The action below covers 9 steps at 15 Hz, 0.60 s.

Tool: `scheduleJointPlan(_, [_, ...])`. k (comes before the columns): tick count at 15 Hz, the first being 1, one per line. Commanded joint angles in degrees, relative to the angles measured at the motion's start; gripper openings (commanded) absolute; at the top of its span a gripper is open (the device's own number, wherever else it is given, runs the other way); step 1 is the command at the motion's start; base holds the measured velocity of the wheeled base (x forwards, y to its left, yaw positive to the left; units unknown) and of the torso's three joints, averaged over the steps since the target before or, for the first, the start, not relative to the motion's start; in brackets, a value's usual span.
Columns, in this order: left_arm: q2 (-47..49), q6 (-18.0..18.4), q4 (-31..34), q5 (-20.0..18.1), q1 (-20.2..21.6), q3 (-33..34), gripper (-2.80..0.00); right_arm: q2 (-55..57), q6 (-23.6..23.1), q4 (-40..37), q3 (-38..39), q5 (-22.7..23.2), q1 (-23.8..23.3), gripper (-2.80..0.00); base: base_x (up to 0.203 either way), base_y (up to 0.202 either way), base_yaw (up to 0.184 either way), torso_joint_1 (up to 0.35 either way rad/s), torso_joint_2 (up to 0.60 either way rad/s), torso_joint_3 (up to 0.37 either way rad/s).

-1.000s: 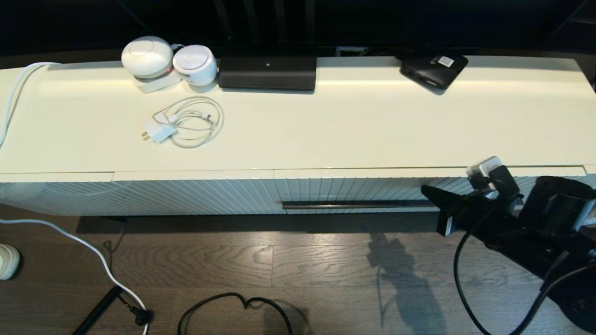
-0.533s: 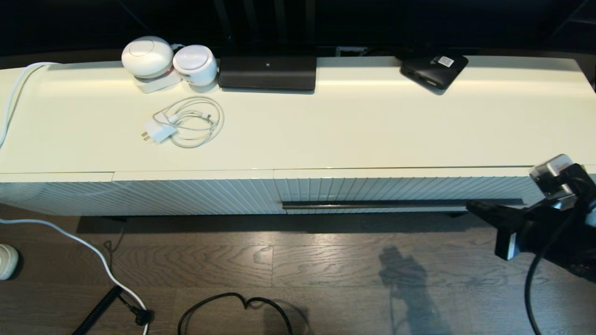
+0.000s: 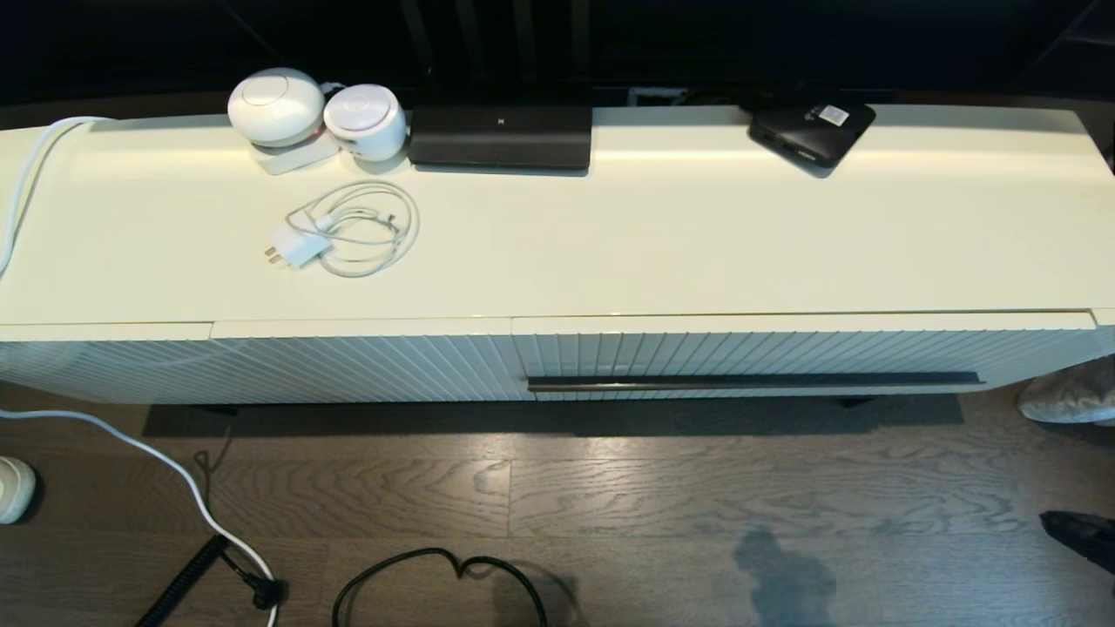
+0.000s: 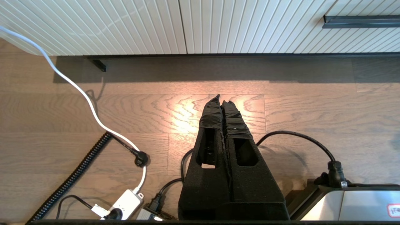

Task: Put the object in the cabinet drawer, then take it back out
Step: Open the drawer

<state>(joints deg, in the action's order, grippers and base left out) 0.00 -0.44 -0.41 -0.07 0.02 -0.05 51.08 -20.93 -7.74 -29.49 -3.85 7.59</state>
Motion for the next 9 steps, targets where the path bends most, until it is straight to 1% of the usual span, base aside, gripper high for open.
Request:
scheduleJointPlan(1, [0.00,0.00,-0.02,-0.01,0.06,-0.02,-2.80,-7.34,-6.94,-4.66,0.43,-2.32,0.62,-2.80,0.000,0.000,0.000,0.000,0.00,0.000])
scheduleJointPlan(3, [0.00,0.00,-0.02,-0.01,0.04,-0.04,-2.80,-10.16,-14.88,-5.26,2.03,-2.96,2.61,-2.80,0.000,0.000,0.000,0.000,0.00,0.000])
scheduleJointPlan(4, [0.00,0.00,-0.02,-0.01,0.06,-0.04,-2.80,-10.93,-17.61,-5.18,2.37,-2.72,3.17,-2.80,0.000,0.000,0.000,0.000,0.00,0.000])
scheduleJointPlan(5, [0.00,0.00,-0.02,-0.01,0.00,0.05,-2.80,-11.97,-23.90,-5.13,2.57,-1.56,3.27,-2.80,0.000,0.000,0.000,0.000,0.00,0.000])
scheduleJointPlan(6, [0.00,0.00,-0.02,-0.01,0.06,0.03,-2.80,-12.83,-30.94,-4.95,3.41,1.68,3.27,-2.80,0.000,0.000,0.000,0.000,0.00,0.000])
scheduleJointPlan(7, [0.00,0.00,-0.02,-0.01,-0.02,-0.04,-2.80,-13.22,-36.50,-4.63,4.90,4.97,3.18,-2.80,0.000,0.000,0.000,0.000,0.00,0.000])
scheduleJointPlan(8, [0.00,0.00,-0.02,-0.01,0.06,-0.04,-2.80,-13.11,-41.86,-3.91,7.05,7.83,2.96,-2.80,0.000,0.000,0.000,0.000,0.00,0.000])
scheduleJointPlan(9, [0.00,0.00,-0.02,-0.01,0.06,-0.04,-2.80,-12.40,-45.94,-2.11,9.35,10.31,2.31,-2.80,0.000,0.000,0.000,0.000,0.00,0.000])
